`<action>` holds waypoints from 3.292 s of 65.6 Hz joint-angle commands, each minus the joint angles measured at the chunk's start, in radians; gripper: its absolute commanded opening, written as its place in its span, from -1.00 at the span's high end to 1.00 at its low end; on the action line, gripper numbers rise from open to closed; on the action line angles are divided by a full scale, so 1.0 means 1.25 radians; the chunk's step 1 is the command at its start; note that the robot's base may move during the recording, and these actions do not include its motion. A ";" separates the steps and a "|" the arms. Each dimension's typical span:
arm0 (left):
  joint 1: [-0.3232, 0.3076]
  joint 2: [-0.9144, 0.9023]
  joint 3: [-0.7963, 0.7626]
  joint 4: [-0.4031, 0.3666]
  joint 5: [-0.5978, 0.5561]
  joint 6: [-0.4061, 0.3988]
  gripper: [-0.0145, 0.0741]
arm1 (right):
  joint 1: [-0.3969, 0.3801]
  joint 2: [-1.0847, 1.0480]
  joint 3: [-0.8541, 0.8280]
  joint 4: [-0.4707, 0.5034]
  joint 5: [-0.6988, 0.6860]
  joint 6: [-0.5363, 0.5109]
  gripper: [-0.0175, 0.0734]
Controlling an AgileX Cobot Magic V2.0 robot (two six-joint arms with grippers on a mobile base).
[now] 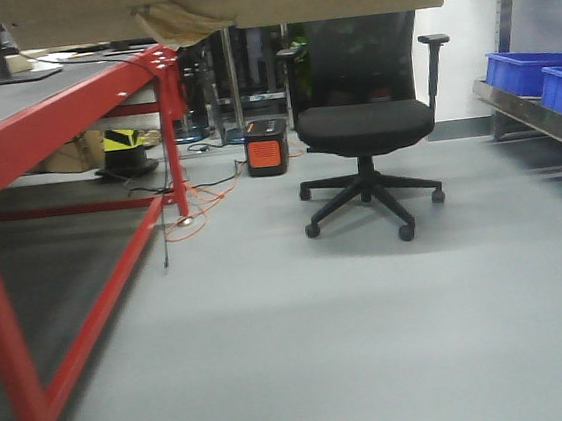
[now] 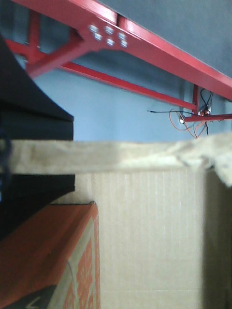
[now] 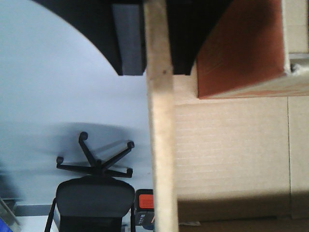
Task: Stack two boxes on right shelf middle
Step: 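Drive the base away from the workbench carrying the boxes, then drive the base to the steel shelf rack with blue bins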
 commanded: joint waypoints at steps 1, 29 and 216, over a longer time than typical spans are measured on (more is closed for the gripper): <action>0.003 -0.011 -0.011 0.039 -0.007 -0.005 0.92 | -0.008 -0.011 -0.013 -0.044 -0.033 0.007 0.95; 0.003 -0.011 -0.011 0.040 -0.010 -0.005 0.92 | -0.008 -0.011 -0.013 -0.044 -0.035 0.007 0.95; 0.003 -0.011 -0.011 0.082 -0.010 -0.005 0.92 | -0.008 -0.011 -0.013 -0.044 -0.040 0.007 0.95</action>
